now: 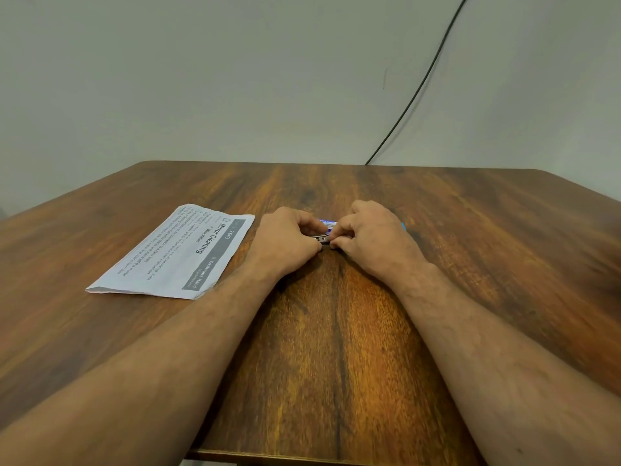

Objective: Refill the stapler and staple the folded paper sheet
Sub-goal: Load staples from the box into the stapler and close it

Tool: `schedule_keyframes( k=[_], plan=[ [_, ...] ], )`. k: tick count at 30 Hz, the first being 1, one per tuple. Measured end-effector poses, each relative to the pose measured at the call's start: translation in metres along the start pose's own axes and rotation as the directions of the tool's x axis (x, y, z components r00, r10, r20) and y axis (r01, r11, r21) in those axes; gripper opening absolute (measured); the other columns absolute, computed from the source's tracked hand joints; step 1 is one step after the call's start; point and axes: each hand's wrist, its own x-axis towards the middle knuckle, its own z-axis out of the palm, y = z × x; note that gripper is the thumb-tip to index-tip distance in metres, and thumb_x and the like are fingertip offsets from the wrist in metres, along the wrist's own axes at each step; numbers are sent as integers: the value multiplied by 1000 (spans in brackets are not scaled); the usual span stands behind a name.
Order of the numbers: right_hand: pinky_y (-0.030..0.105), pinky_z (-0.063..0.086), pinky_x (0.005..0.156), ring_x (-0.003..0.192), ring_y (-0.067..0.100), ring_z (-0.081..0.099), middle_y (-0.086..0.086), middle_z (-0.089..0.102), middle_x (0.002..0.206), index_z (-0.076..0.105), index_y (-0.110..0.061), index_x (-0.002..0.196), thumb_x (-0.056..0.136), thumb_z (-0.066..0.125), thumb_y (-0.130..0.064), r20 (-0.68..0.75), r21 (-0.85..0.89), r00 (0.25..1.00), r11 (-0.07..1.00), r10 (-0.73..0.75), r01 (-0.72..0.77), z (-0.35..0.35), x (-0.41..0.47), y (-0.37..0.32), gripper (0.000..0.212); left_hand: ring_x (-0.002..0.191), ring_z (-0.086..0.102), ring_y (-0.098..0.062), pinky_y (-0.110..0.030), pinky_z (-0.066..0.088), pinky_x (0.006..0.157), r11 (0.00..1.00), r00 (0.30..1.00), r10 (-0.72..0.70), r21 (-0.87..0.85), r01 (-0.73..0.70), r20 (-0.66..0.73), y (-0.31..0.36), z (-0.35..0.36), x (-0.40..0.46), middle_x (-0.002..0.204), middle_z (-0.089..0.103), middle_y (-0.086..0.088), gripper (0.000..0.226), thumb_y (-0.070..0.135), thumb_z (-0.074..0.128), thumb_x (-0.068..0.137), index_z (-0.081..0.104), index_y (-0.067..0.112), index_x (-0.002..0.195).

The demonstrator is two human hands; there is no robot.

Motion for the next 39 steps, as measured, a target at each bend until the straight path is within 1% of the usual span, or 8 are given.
schedule_keyframes(
  k=[7,15,23,25,29,32,34,39],
  plan=[
    [33,43,88,103,18,50,-6,52,94,75,-28,107,87,59,-13,-83,61,991,993,104,-99,-4,-5,4,30,56,54,-1,-16,37,53,1000,999,-23,14,24,-43,4,0,-1,64,64,15,28,7,66,80,81,28,92],
    [45,44,104,118,24,47,3,56,119,70,-28,125,82,60,-14,36,-4,966,966,257,-257,-9,-5,6,46,64,58,-8,-25,39,53,982,973,-177,-99,164,-148,6,-6,0,72,66,10,30,4,51,81,73,25,84],
    [43,40,103,110,21,42,-1,48,112,73,-31,108,91,59,-22,-20,-32,950,949,312,-313,0,-3,15,23,61,55,-10,-26,37,55,961,955,-235,-191,200,-182,6,-9,0,65,64,11,31,5,51,82,70,27,69],
    [36,42,99,105,17,43,-3,45,108,73,-32,102,91,60,-19,-91,78,948,951,306,-299,3,-2,20,22,58,53,-9,-26,37,54,958,952,-238,-207,197,-193,7,-9,-1,64,64,9,31,5,52,82,69,27,68],
    [2,39,78,87,-8,52,-7,45,102,74,-23,98,90,64,-6,-240,429,919,883,313,-190,2,-2,17,22,52,51,-6,-23,38,50,959,954,-219,-224,172,-205,9,-11,-2,61,62,9,30,4,54,82,74,25,75],
    [15,47,88,91,-3,56,-4,55,107,71,-27,97,87,66,-4,-305,429,907,892,289,-140,0,-2,13,26,38,51,-1,-13,35,39,949,960,-201,-280,142,-194,8,-11,-2,50,61,8,33,1,54,81,75,24,73],
    [20,56,84,88,4,66,-3,63,107,69,-29,97,84,70,-3,-325,512,899,854,295,-95,-1,-2,10,30,36,50,0,-11,34,39,942,964,-190,-311,125,-186,6,-11,-3,43,59,12,34,0,54,82,75,24,70],
    [17,56,78,80,2,73,-6,74,94,56,-31,120,81,77,-8,-195,740,895,659,401,-135,-2,-2,8,51,67,61,-3,-18,47,65,955,985,-64,-296,14,-160,2,-10,-2,72,74,13,28,8,65,87,80,29,77]
  ],
)
